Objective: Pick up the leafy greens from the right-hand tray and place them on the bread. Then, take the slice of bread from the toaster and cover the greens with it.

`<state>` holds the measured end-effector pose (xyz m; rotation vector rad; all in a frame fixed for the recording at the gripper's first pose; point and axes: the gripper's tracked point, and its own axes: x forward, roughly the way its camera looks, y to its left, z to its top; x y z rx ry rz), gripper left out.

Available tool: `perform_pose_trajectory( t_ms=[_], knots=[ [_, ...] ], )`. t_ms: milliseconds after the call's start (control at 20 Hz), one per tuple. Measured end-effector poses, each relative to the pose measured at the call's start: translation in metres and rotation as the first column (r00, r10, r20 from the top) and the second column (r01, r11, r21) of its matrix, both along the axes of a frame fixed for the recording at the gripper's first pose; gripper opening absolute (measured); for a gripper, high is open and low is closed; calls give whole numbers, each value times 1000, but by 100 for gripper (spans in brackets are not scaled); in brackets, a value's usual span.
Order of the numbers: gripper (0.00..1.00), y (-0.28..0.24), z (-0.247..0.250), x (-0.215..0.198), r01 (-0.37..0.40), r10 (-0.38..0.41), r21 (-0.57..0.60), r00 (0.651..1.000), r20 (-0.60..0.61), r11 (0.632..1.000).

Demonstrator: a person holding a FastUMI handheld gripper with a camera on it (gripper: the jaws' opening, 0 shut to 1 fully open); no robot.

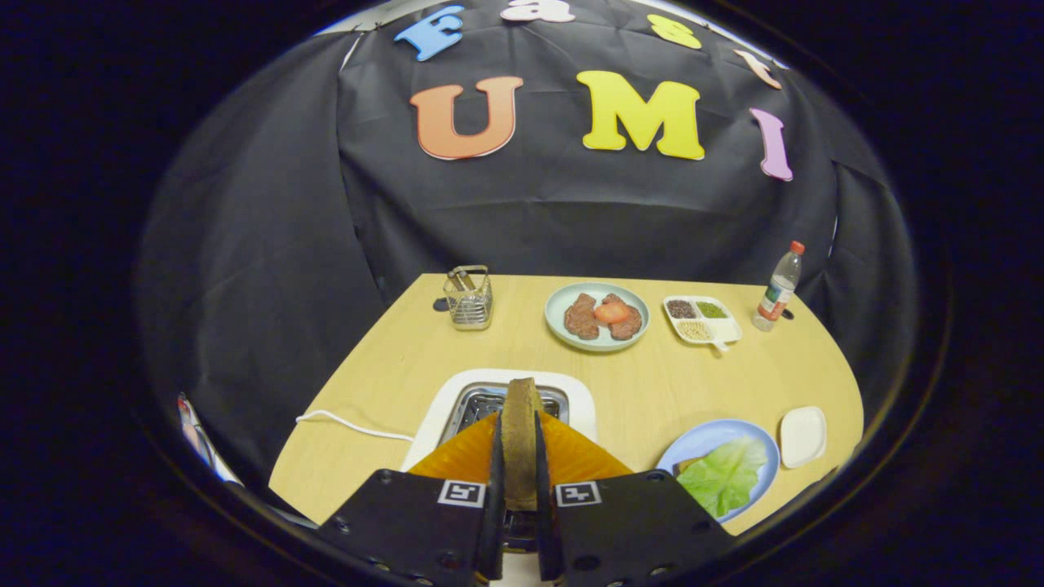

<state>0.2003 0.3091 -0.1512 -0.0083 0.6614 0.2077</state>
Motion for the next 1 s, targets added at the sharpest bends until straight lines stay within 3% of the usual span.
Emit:
perform_pose_trajectory(
  t_ms=[150,250,600,800,1000],
  knots=[
    [17,-6,4,-3,6,-6,-17,1000,4,1000],
    [10,-4,15,-6,4,-4,-1,1000,10,1000],
    [10,-10,104,-14,9,-15,44,990,140,999],
    [10,-39,161,-21,39,-47,34,961,274,999],
    [10,-76,176,-26,87,-83,4,924,373,996]
  ],
)
